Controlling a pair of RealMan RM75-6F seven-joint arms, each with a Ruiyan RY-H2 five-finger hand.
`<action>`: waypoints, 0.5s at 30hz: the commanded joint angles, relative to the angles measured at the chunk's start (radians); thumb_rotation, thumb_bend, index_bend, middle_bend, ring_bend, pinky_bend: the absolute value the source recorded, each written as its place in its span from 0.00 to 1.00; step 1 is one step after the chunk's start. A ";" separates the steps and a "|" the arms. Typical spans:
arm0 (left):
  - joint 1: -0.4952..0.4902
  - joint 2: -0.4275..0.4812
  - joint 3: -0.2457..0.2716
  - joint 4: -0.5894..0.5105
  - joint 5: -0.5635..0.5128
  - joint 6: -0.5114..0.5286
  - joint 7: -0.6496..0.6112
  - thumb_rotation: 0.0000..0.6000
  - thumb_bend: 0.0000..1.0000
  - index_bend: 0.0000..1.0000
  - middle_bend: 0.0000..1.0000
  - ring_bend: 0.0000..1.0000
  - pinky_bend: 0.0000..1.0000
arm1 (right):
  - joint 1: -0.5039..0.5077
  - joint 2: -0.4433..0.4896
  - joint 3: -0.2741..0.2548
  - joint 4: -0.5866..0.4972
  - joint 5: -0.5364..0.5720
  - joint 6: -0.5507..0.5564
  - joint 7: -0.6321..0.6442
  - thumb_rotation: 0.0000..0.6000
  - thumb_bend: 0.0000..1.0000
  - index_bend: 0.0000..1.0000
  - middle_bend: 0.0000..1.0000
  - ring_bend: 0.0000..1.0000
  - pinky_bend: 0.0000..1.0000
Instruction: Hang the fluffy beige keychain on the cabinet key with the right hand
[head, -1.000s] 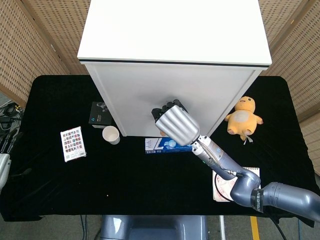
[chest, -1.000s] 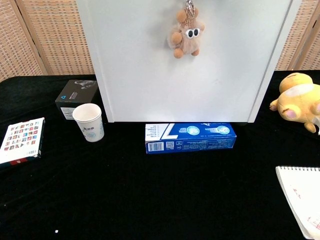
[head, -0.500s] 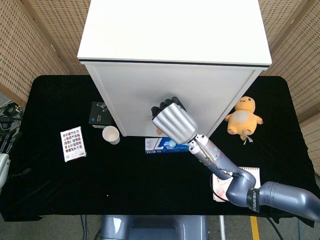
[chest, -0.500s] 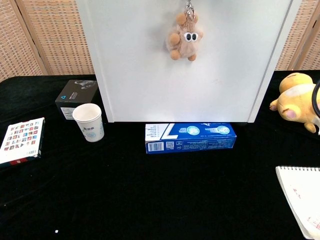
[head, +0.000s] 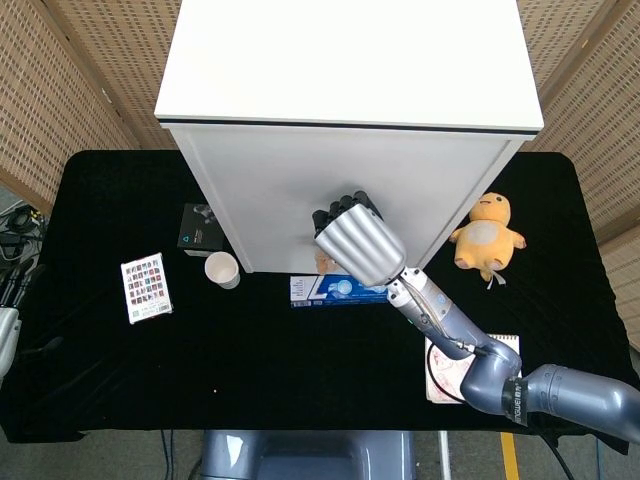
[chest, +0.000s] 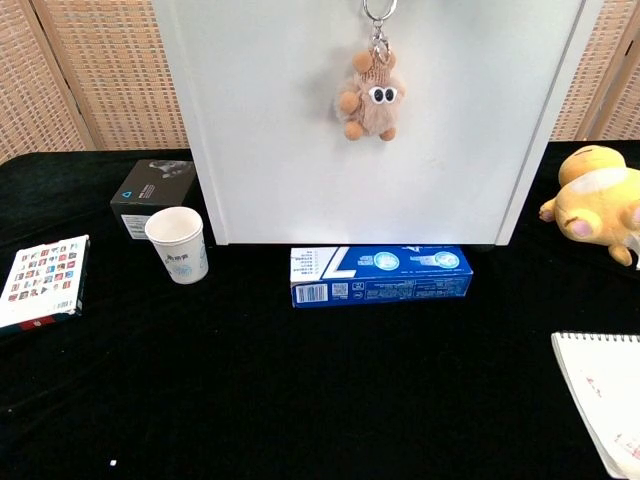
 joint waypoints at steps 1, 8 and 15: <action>0.000 0.000 0.000 0.000 -0.001 0.000 -0.001 1.00 0.00 0.00 0.00 0.00 0.00 | -0.010 0.015 0.006 -0.014 -0.007 0.022 0.015 1.00 0.34 0.72 0.92 0.89 1.00; 0.003 0.002 0.000 -0.001 0.002 0.005 -0.004 1.00 0.00 0.00 0.00 0.00 0.00 | -0.065 0.078 -0.003 -0.058 -0.053 0.099 0.085 1.00 0.34 0.72 0.92 0.89 1.00; 0.006 0.000 0.005 -0.004 0.011 0.009 -0.003 1.00 0.00 0.00 0.00 0.00 0.00 | -0.207 0.138 -0.117 0.015 -0.211 0.279 0.298 1.00 0.33 0.66 0.82 0.82 1.00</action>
